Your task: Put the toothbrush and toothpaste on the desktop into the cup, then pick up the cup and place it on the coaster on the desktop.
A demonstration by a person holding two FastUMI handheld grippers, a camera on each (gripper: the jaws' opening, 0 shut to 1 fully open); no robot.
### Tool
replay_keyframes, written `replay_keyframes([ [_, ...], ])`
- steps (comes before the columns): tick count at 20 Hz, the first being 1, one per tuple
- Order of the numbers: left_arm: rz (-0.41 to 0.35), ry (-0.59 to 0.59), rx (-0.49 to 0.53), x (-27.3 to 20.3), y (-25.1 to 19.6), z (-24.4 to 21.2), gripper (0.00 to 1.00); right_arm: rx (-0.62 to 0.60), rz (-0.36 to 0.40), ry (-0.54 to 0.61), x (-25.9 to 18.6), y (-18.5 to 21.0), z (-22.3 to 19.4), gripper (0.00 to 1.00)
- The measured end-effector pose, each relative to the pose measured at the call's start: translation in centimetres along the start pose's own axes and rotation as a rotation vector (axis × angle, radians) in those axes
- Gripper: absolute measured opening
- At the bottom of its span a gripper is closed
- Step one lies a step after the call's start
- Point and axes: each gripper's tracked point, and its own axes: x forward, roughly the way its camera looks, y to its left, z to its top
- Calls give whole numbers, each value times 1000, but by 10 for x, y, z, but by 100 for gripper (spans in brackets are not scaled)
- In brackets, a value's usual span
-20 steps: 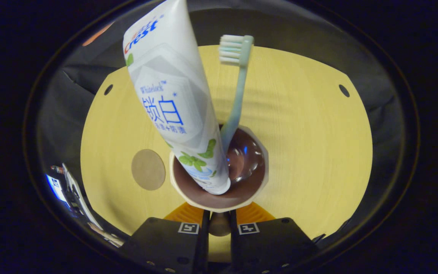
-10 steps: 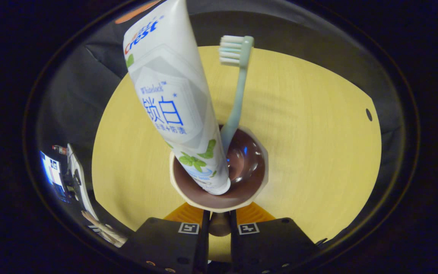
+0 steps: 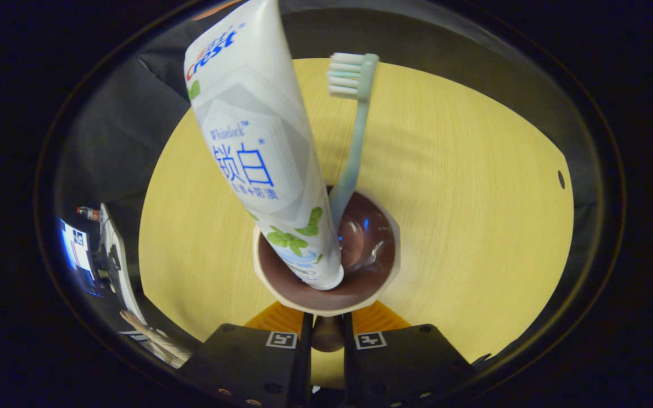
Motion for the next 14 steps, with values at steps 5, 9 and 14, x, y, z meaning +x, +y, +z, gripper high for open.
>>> replay_keyframes([
  [5, -1, 0, 9, 2, 3, 0, 95, 17, -28, 18, 9, 2, -5, 21],
  [9, 2, 9, 3, 3, 6, -2, 95, 21, -57, 13, 9, 3, -5, 22],
  [14, 3, 9, 2, 1, 14, -4, 95, 63, -60, 24, 10, 8, -8, 25],
])
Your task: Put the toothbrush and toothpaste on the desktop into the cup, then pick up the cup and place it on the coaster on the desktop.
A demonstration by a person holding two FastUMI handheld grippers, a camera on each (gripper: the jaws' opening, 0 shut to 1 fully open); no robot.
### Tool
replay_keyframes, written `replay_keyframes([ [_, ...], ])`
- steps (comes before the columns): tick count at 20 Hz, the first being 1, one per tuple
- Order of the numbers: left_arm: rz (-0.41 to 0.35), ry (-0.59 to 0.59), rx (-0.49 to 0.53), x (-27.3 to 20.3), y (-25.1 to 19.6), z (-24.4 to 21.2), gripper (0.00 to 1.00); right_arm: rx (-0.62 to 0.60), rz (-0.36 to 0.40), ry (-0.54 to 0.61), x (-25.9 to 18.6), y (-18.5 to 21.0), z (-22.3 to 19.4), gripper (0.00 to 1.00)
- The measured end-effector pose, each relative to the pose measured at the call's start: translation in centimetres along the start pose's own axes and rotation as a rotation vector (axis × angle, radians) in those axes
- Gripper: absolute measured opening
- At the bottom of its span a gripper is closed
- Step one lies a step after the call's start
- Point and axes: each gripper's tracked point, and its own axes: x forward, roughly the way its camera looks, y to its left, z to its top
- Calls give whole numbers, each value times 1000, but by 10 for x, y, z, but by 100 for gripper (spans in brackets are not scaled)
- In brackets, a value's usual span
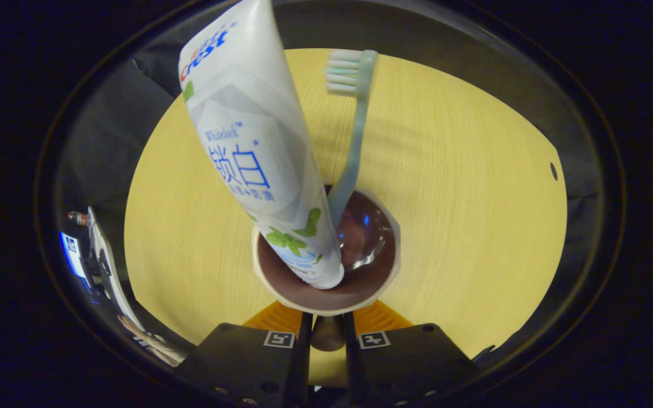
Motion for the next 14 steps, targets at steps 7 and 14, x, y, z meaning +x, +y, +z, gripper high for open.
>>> replay_keyframes([
  [7, -40, -11, 10, 0, -14, 8, 95, 23, 16, -60, -18, -6, 1, 93],
  [14, -197, -28, 33, 5, -83, 19, 95, 73, 69, -213, -78, -39, -20, 96],
])
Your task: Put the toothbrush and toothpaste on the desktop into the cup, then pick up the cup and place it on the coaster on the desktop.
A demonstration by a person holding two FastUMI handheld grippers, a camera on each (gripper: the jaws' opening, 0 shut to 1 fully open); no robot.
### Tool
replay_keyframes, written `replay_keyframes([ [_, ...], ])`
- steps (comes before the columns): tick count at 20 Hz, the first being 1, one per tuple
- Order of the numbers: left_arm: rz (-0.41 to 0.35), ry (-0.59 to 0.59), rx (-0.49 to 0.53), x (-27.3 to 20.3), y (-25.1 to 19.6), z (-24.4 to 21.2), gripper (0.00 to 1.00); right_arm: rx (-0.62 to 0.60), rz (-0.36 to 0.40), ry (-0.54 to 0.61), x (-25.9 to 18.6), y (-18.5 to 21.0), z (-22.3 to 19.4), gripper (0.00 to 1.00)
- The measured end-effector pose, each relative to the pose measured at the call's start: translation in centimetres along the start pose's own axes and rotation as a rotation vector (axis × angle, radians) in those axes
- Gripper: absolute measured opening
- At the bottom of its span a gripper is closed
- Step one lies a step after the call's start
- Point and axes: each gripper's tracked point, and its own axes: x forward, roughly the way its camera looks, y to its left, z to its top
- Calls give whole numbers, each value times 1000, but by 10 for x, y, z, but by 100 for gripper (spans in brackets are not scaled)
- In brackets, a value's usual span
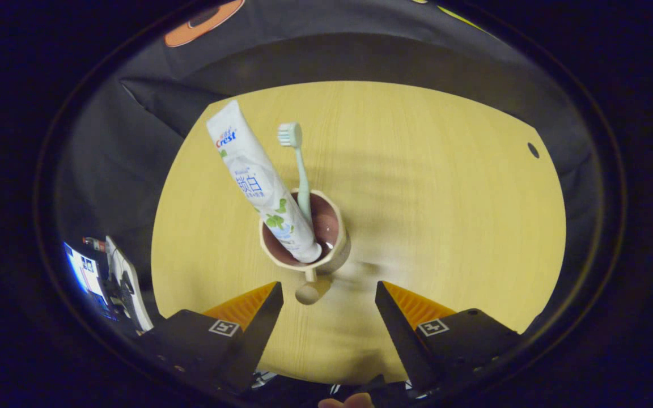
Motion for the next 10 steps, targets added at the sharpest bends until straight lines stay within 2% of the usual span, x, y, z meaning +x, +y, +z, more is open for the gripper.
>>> replay_keyframes([
  [2, -68, -2, 12, 7, -30, 4, 95, -10, -5, -90, -29, -19, 1, 97],
  [6, -189, -26, 53, 14, -93, 16, 95, 18, -49, -343, -97, -71, 15, 96],
  [8, -224, -29, 80, 14, -119, 20, 95, 15, -102, -468, -136, -102, 18, 99],
  [10, -249, -50, 97, 12, -141, 31, 95, 9, -153, -589, -172, -123, 23, 94],
])
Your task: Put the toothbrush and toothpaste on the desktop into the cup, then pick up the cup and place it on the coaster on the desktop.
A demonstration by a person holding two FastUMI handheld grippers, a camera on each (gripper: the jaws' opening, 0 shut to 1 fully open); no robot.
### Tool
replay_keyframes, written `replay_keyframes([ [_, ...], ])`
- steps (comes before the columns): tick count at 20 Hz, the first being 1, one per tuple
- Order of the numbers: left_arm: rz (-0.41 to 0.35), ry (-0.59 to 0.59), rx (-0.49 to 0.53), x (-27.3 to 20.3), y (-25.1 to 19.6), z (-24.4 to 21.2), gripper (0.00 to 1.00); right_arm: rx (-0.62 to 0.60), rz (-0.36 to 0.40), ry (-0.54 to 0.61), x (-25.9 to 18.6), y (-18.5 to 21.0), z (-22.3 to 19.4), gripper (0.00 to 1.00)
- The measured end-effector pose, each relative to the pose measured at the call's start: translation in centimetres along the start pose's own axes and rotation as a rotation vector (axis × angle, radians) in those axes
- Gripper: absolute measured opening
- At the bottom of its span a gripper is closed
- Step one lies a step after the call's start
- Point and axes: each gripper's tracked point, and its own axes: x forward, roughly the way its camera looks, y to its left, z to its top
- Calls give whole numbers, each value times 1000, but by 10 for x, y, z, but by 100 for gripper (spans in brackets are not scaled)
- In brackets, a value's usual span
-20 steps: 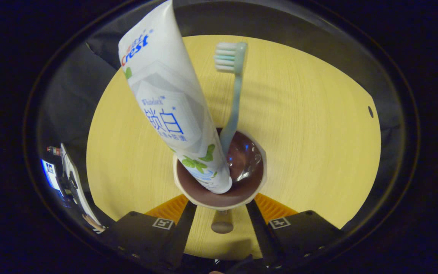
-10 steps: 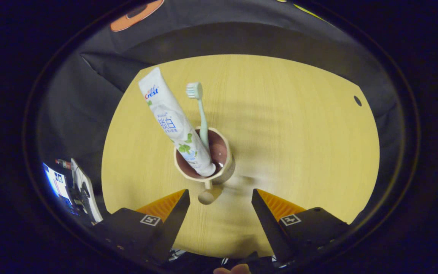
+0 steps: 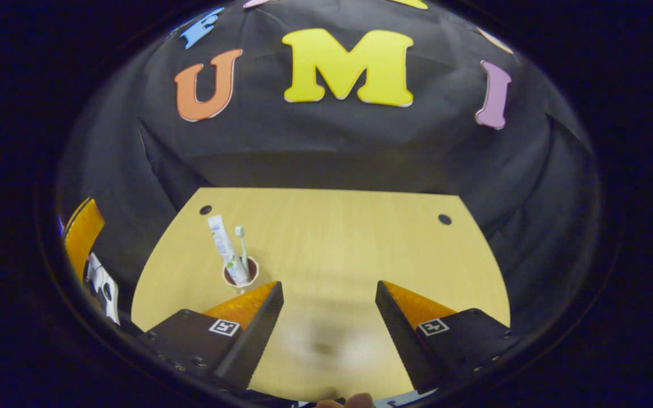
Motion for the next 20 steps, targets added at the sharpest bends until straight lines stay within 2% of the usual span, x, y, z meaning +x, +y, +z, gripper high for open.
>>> replay_keyframes([
  [1, -16, -8, 5, 2, -11, 4, 100, -5, -12, -56, -11, -8, 11, 97],
  [2, -29, -11, 10, 3, -21, 8, 95, -7, -19, -110, -22, -13, 22, 97],
  [4, -42, -19, 11, 4, -34, 16, 95, -12, -26, -221, -45, -22, 44, 97],
  [5, -41, -32, 12, 3, -38, 22, 88, -10, -27, -269, -55, -25, 53, 96],
  [6, -39, -43, 13, 1, -41, 27, 100, 12, -18, -310, -65, -26, 62, 97],
  [7, -37, -57, 9, -3, -45, 32, 95, 42, 7, -353, -74, -24, 71, 97],
  [8, -29, -74, 6, -6, -47, 38, 95, 60, 18, -386, -79, -26, 76, 97],
  [12, 3, -133, -1, -17, -51, 58, 95, 69, -12, -482, -97, -38, 90, 97],
  [15, 31, -127, 13, -15, -45, 56, 95, 69, -18, -558, -107, -39, 101, 97],
  [16, 41, -127, 10, -15, -42, 57, 87, 61, -9, -569, -109, -36, 102, 97],
  [17, 49, -128, 6, -14, -39, 57, 95, 53, -1, -576, -110, -33, 102, 95],
  [20, 73, -131, 6, -13, -33, 59, 95, 42, -3, -593, -113, -33, 106, 97],
])
